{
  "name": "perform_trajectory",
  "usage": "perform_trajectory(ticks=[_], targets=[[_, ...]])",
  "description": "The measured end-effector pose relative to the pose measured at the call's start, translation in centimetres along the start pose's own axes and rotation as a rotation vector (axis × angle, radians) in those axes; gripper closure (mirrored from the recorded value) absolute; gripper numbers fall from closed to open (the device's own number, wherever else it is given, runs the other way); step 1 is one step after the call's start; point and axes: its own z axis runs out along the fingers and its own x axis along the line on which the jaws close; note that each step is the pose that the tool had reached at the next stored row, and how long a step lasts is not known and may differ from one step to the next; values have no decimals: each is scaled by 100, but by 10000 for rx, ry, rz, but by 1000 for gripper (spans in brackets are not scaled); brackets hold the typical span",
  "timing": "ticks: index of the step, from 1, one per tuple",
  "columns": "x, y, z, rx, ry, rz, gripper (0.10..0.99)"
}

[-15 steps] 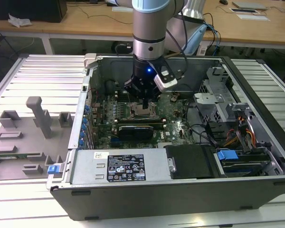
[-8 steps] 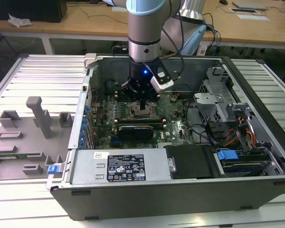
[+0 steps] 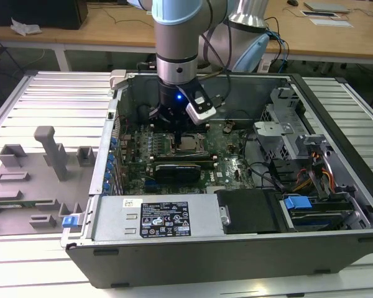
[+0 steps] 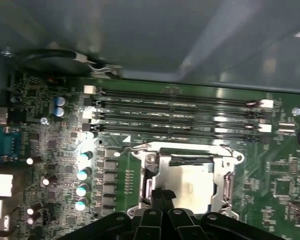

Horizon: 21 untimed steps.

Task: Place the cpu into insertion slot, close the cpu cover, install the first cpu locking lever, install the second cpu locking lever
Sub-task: 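Close the cpu cover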

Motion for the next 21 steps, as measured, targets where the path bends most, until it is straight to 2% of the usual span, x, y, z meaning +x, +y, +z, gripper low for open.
perform_trajectory(ticks=[5,13,14,15,17,21], targets=[[44,3,45,-4,0,-56,980],[29,2,56,-19,-1,-81,980],[28,2,57,-94,-7,-79,980],[28,2,57,-309,-23,-70,980],[28,2,57,-483,-37,-63,980],[29,2,74,-501,-38,-61,980]])
